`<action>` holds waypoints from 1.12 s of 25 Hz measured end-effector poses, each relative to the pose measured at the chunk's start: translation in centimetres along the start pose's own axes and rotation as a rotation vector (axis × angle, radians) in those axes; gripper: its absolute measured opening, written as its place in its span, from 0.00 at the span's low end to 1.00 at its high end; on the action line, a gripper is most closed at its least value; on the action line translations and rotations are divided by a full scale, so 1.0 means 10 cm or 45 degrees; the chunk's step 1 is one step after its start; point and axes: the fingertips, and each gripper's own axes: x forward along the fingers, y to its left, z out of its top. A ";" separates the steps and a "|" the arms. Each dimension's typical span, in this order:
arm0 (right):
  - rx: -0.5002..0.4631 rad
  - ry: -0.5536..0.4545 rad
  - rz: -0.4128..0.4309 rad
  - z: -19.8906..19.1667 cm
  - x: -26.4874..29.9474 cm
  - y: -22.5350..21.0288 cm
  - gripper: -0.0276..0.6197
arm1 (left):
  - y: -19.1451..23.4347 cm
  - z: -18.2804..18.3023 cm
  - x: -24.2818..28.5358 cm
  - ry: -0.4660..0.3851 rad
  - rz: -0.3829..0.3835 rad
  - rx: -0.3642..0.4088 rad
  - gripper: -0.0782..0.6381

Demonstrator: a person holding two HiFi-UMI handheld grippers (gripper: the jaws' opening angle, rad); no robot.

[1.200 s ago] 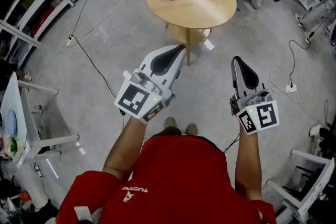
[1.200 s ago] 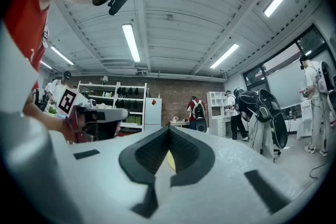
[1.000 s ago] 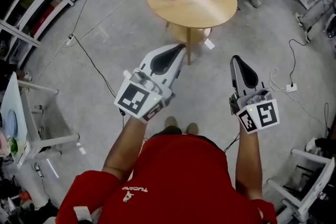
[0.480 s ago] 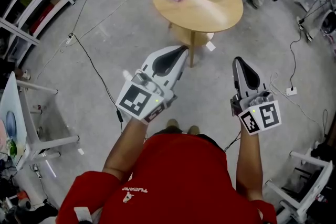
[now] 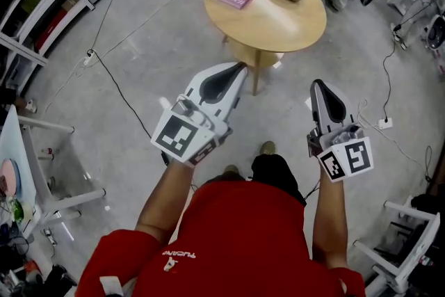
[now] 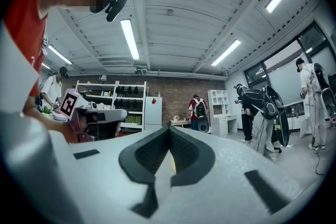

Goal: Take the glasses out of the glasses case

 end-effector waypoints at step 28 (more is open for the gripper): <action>-0.066 0.021 0.254 -0.28 1.96 -2.66 0.05 | 1.20 -0.60 2.83 0.105 0.188 0.093 0.12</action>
